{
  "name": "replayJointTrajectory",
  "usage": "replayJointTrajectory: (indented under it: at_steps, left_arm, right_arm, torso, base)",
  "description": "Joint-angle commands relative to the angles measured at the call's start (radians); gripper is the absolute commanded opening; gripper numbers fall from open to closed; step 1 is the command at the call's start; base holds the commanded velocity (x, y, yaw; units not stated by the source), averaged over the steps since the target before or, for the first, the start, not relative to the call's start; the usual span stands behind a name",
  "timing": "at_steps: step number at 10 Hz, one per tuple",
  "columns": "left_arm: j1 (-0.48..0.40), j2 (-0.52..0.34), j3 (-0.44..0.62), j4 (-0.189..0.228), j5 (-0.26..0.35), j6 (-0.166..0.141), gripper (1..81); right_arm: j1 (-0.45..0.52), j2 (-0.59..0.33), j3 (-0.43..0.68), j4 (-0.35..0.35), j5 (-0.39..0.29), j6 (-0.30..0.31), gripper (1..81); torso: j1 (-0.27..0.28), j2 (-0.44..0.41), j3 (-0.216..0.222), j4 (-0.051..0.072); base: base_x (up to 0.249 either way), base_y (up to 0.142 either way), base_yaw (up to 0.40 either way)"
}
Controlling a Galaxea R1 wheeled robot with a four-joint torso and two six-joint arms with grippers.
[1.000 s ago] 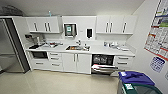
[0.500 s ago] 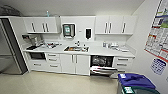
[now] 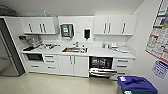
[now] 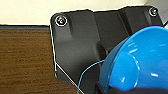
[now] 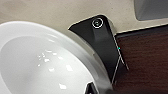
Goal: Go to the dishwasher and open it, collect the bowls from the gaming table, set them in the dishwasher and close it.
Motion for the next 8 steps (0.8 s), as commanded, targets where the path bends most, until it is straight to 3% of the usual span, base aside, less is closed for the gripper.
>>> replayJointTrajectory:
  at_steps: [1,8]
  left_arm:
    - [-0.052,-0.001,0.000,0.007,0.051,0.000,1.0]
    - [-0.053,-0.001,0.000,0.007,0.051,0.000,1.0]
  right_arm:
    - [0.057,-0.031,0.004,-0.013,-0.040,-0.001,1.0]
    - [0.060,-0.033,0.004,-0.013,-0.045,0.001,1.0]
  torso:
    - [0.000,0.000,0.000,0.000]
    - [0.000,0.001,0.000,0.000]
  base:
    - [0.135,-0.077,0.000]
    - [0.135,-0.075,0.000]
